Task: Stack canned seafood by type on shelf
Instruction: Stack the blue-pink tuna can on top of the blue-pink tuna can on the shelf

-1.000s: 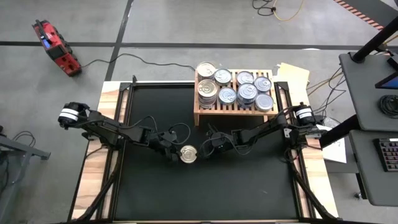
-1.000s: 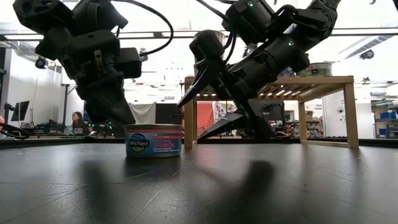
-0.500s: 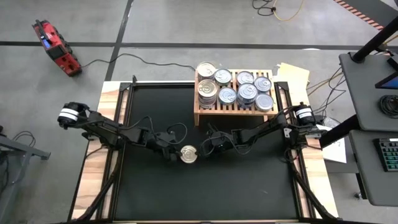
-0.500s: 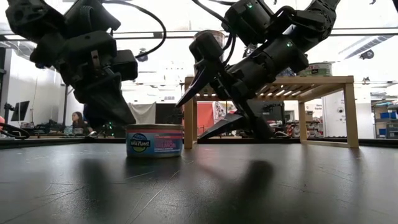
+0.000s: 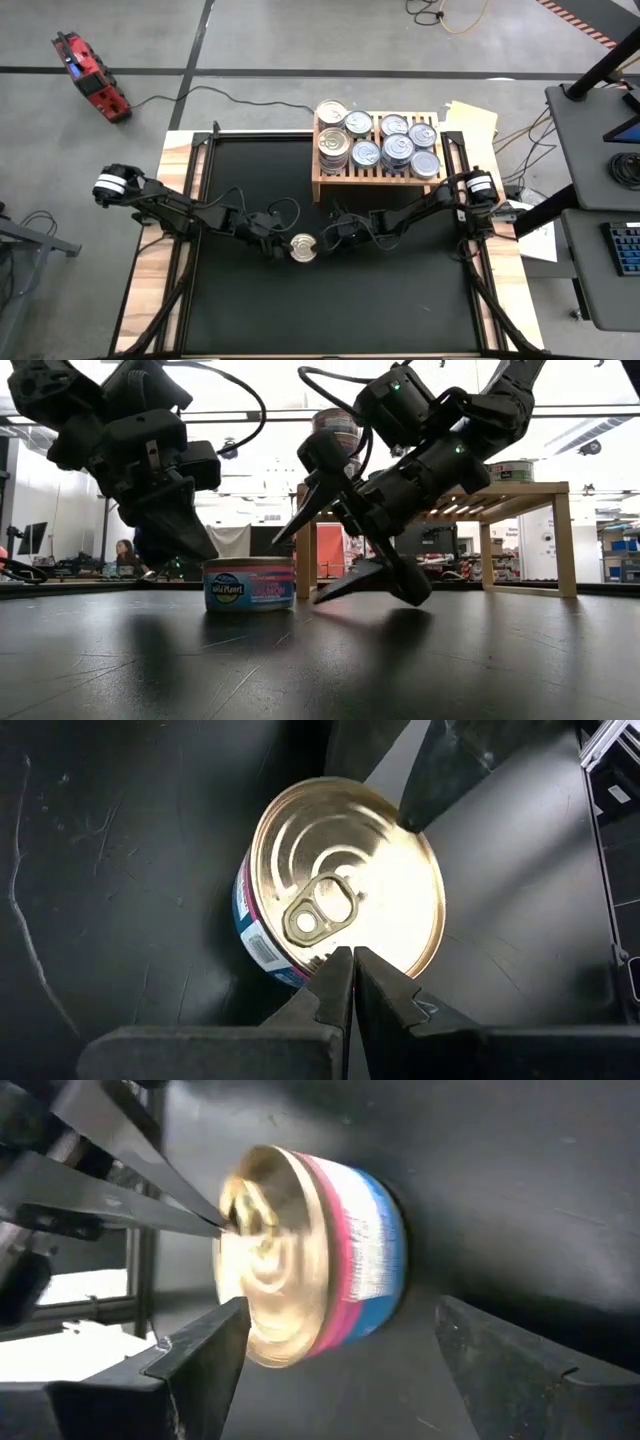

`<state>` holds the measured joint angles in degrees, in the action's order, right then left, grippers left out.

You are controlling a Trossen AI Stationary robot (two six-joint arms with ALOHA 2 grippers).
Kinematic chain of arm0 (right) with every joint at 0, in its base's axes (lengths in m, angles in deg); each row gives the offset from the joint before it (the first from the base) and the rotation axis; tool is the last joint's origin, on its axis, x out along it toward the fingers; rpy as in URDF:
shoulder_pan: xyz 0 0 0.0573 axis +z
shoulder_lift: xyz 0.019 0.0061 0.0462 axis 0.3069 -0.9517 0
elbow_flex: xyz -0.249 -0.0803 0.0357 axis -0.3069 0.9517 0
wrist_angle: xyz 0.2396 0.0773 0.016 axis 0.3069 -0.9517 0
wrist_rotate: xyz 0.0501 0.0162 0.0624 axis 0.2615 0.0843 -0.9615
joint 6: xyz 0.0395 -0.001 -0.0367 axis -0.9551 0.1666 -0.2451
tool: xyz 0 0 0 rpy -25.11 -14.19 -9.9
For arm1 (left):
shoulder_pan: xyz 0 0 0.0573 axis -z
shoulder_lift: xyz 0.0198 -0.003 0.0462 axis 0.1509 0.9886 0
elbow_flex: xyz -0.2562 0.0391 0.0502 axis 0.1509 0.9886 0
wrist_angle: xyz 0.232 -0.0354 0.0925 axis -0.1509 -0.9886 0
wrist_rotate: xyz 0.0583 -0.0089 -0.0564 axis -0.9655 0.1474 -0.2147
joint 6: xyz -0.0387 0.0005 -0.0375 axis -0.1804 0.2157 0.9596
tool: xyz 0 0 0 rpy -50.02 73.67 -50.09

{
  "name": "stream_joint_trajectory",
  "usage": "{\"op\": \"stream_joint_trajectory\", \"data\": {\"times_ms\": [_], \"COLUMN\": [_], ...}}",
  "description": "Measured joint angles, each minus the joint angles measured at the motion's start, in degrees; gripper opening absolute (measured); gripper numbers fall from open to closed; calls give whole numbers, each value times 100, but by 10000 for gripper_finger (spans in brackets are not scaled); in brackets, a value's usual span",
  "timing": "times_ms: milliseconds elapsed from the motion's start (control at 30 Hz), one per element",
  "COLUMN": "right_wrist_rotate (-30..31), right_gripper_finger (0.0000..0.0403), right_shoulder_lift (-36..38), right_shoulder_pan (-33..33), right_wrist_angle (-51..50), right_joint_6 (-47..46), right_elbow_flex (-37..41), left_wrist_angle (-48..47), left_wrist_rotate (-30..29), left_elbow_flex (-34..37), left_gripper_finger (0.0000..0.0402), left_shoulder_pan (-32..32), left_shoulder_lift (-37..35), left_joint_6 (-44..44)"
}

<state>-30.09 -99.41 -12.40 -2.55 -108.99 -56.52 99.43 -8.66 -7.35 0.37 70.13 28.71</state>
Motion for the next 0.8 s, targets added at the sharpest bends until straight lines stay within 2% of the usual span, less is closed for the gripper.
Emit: {"op": "stream_joint_trajectory", "data": {"times_ms": [400, 800], "right_wrist_rotate": [-256, -711], "right_gripper_finger": [320, 293], "right_shoulder_lift": [-246, -621], "right_shoulder_pan": [-18, -92], "right_wrist_angle": [-44, -134], "right_joint_6": [310, 723], "right_elbow_flex": [-374, -879], "left_wrist_angle": [353, 378], "left_wrist_rotate": [40, 22], "left_elbow_flex": [276, 300], "left_gripper_finger": [0, 0], "left_shoulder_pan": [104, 101], "left_shoulder_lift": [2, 17], "left_joint_6": [399, 253]}}
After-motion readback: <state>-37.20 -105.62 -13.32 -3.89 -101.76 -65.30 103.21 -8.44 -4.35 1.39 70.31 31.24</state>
